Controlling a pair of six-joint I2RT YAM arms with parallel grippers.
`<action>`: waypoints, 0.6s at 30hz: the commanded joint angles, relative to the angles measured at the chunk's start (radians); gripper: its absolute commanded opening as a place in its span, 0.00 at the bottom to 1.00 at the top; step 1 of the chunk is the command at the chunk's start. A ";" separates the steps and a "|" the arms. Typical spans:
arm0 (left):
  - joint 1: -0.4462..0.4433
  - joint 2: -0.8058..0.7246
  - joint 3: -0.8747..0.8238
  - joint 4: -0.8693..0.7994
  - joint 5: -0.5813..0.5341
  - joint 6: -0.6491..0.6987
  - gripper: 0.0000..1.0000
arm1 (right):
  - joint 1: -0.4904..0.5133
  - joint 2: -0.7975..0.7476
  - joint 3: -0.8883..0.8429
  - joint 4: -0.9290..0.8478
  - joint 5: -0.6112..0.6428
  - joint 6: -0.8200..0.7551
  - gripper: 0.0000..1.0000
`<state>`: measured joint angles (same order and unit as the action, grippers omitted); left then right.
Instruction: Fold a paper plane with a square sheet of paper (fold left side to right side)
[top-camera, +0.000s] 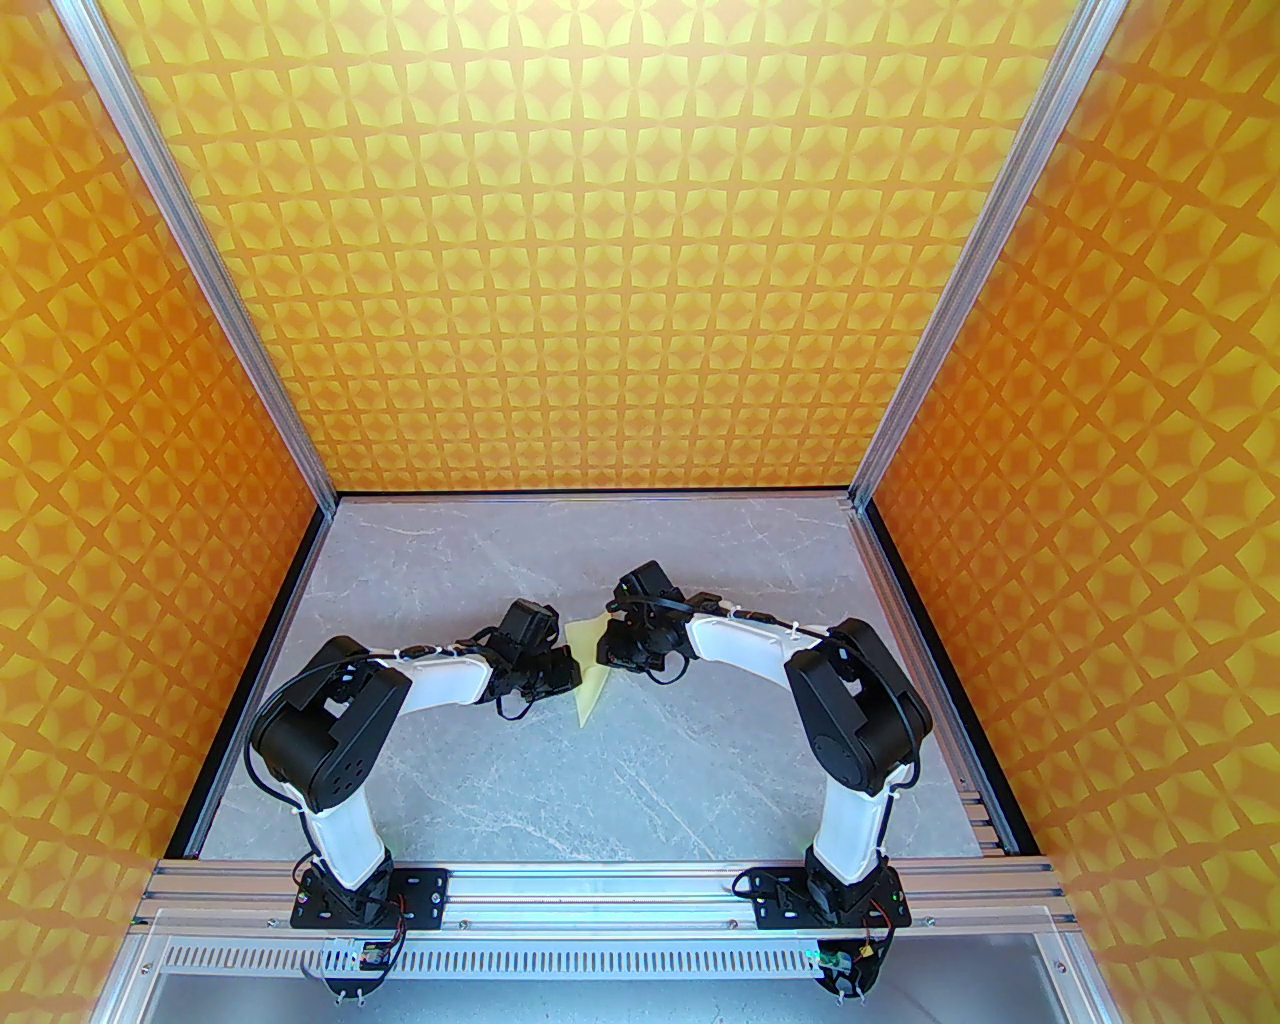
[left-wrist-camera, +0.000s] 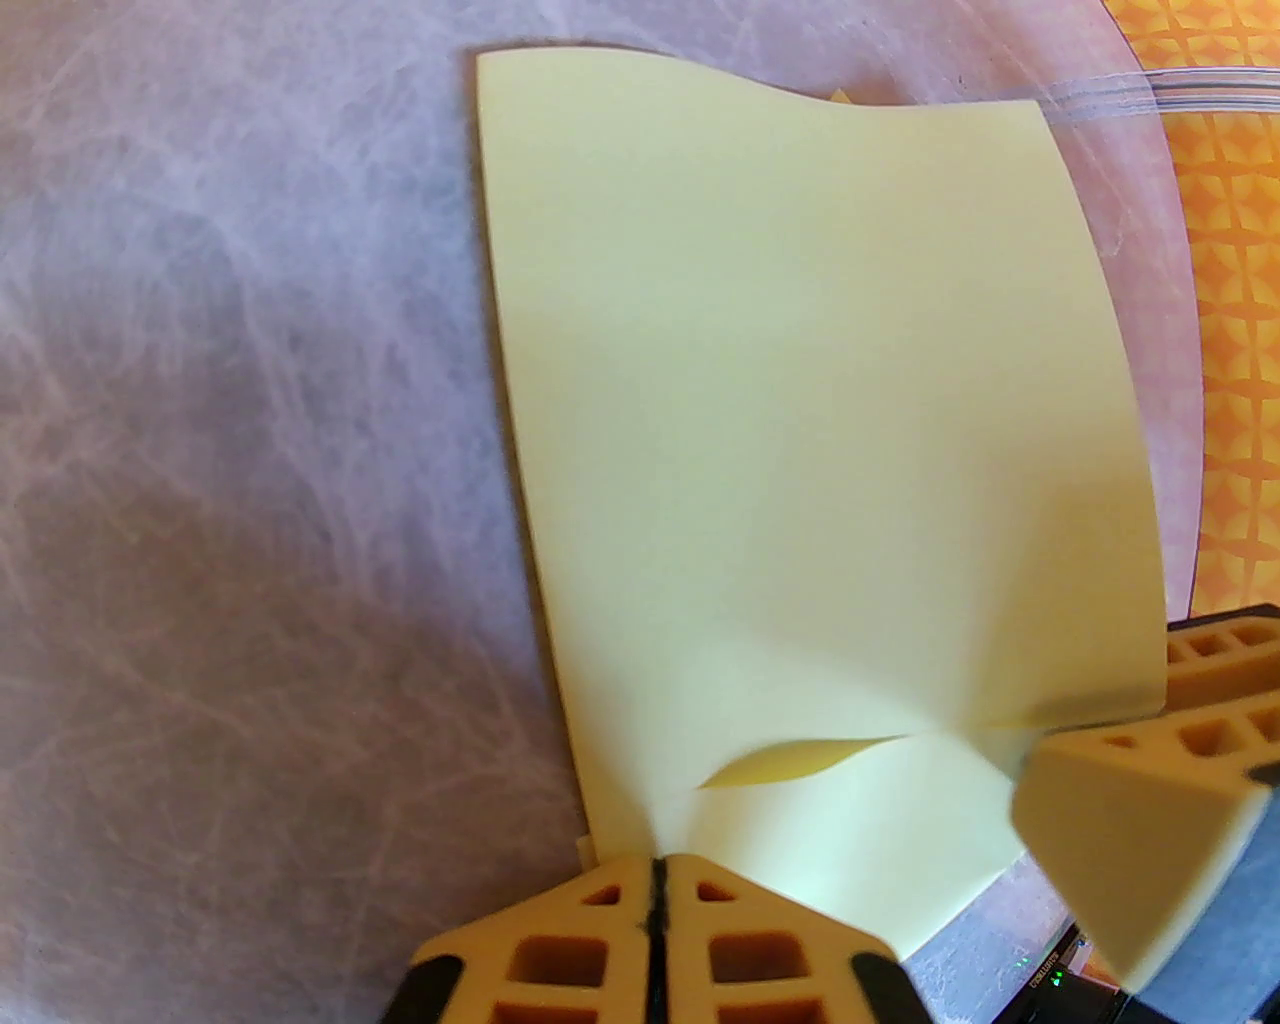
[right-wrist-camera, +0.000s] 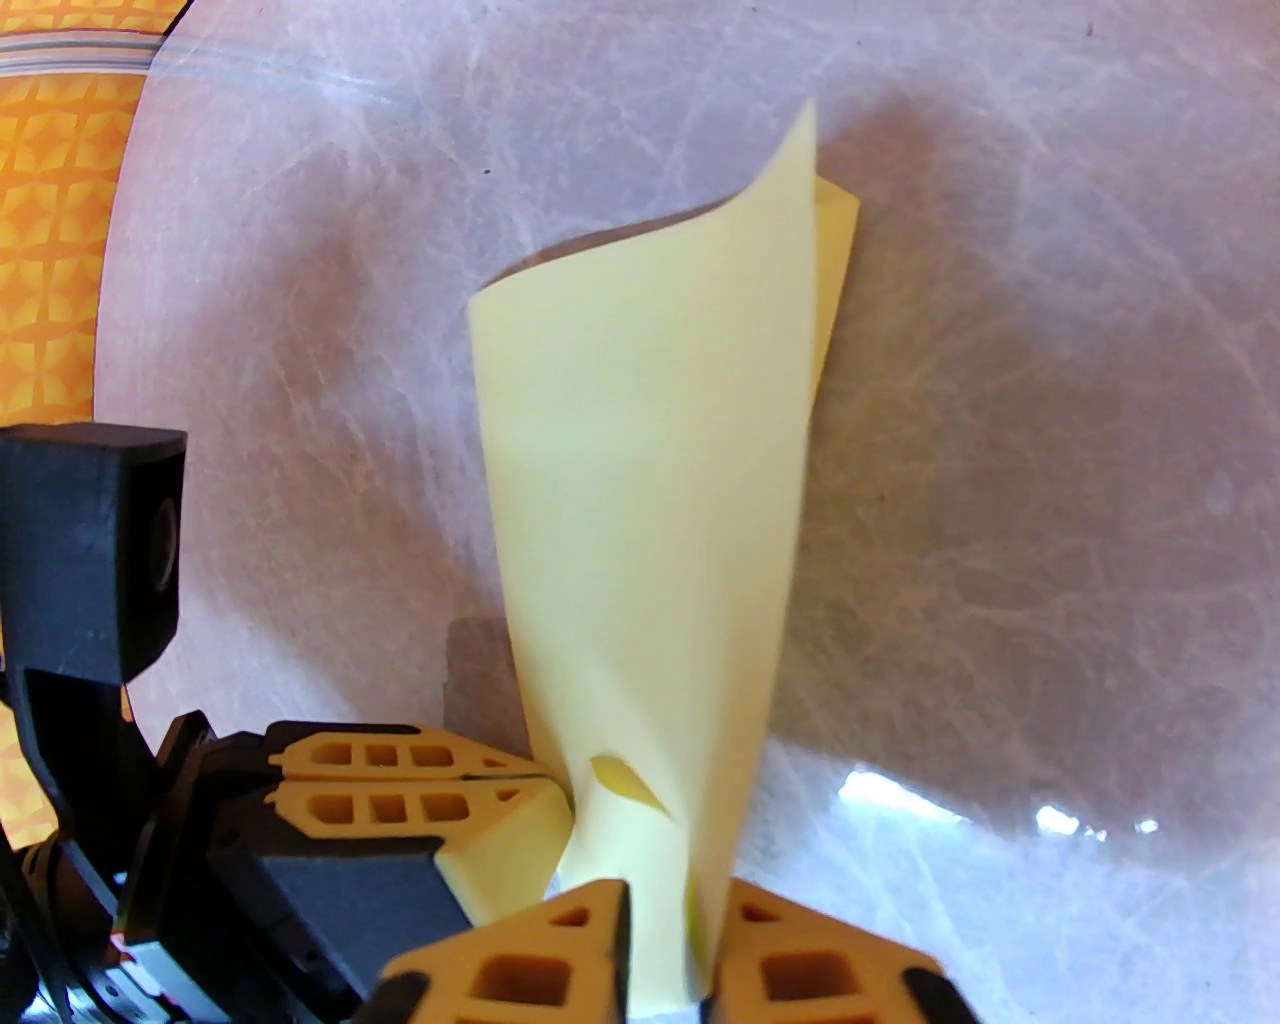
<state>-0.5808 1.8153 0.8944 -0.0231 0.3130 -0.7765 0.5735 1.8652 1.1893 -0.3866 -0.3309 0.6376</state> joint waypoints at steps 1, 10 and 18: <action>-0.012 0.044 0.010 -0.086 -0.043 0.011 0.07 | -0.006 -0.033 0.013 -0.037 0.038 -0.022 0.22; -0.014 0.049 0.016 -0.091 -0.043 0.012 0.07 | -0.006 -0.074 0.006 0.000 0.001 0.007 0.23; -0.014 0.049 0.017 -0.092 -0.043 0.012 0.07 | -0.006 -0.041 -0.028 0.176 -0.116 0.123 0.26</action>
<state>-0.5858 1.8244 0.9131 -0.0414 0.3061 -0.7765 0.5735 1.8179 1.1847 -0.3077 -0.3824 0.6960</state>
